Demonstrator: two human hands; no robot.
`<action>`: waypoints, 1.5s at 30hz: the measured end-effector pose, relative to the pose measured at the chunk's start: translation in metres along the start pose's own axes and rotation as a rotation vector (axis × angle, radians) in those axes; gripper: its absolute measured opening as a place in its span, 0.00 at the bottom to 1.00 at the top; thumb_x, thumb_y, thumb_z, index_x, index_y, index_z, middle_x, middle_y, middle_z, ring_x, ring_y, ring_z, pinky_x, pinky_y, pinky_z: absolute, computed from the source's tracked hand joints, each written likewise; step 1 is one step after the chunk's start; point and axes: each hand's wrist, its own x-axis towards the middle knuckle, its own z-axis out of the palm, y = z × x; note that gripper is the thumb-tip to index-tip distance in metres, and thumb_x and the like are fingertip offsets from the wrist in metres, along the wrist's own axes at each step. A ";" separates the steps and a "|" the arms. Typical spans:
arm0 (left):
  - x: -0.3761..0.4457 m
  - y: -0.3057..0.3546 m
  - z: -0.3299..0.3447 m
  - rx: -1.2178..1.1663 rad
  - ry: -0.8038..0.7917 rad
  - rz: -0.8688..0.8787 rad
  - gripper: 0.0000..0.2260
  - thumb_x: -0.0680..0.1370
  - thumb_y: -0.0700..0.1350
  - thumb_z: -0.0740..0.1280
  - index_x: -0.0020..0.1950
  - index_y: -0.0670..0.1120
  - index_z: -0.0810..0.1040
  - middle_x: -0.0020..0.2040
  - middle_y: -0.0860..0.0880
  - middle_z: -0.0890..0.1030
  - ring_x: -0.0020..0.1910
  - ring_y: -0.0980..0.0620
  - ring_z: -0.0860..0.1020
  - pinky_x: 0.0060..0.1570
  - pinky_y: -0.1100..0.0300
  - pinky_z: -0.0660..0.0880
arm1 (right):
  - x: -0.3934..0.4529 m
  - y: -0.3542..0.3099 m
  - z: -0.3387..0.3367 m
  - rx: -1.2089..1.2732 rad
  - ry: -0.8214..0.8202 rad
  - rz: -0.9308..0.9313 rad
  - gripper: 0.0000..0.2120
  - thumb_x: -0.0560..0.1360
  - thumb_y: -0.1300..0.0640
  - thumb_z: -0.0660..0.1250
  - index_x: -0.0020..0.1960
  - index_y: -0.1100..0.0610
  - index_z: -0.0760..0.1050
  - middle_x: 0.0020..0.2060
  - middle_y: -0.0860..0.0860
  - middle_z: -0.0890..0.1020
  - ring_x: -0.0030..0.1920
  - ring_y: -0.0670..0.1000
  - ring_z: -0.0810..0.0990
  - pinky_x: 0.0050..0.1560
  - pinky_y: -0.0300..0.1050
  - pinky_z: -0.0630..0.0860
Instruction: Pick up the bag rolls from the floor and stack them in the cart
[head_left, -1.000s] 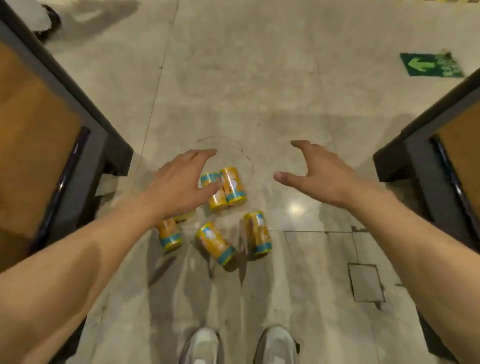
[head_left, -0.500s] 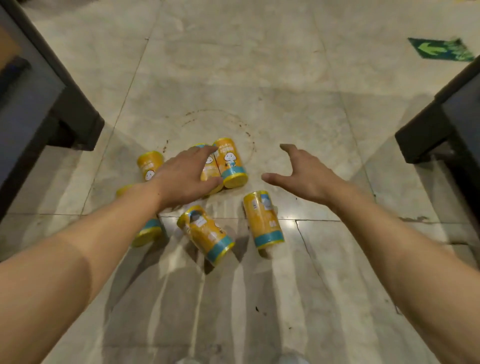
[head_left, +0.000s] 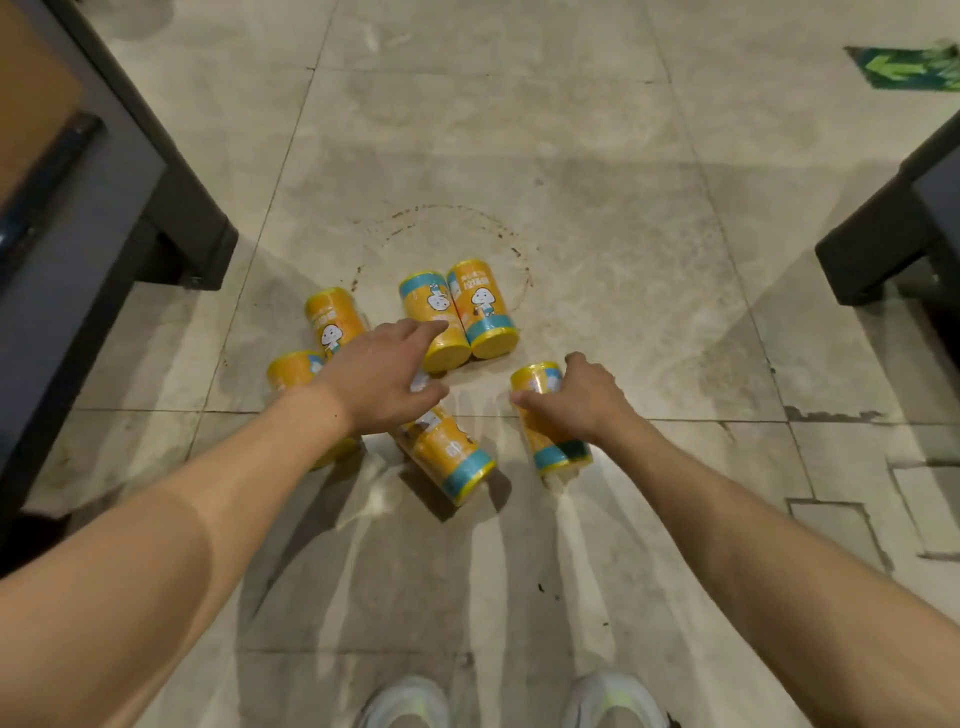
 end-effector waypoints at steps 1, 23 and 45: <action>-0.002 -0.001 0.001 -0.003 -0.013 -0.004 0.34 0.79 0.56 0.66 0.81 0.47 0.57 0.76 0.43 0.68 0.72 0.42 0.69 0.67 0.52 0.66 | 0.001 0.002 0.010 0.011 -0.013 0.037 0.46 0.67 0.30 0.73 0.72 0.59 0.64 0.67 0.60 0.74 0.66 0.62 0.75 0.59 0.52 0.73; 0.013 0.003 0.071 0.462 -0.288 0.394 0.42 0.67 0.62 0.74 0.76 0.54 0.60 0.74 0.48 0.68 0.75 0.46 0.65 0.76 0.46 0.56 | -0.034 0.023 -0.029 1.647 -0.513 0.124 0.27 0.71 0.55 0.71 0.66 0.64 0.73 0.56 0.64 0.83 0.47 0.61 0.85 0.51 0.54 0.83; 0.029 0.046 -0.026 -1.771 0.160 -0.364 0.26 0.69 0.53 0.77 0.62 0.42 0.77 0.51 0.39 0.85 0.46 0.42 0.86 0.43 0.47 0.83 | -0.041 -0.019 -0.070 1.539 -0.309 -0.060 0.21 0.71 0.55 0.74 0.61 0.60 0.76 0.51 0.59 0.85 0.49 0.59 0.84 0.50 0.52 0.83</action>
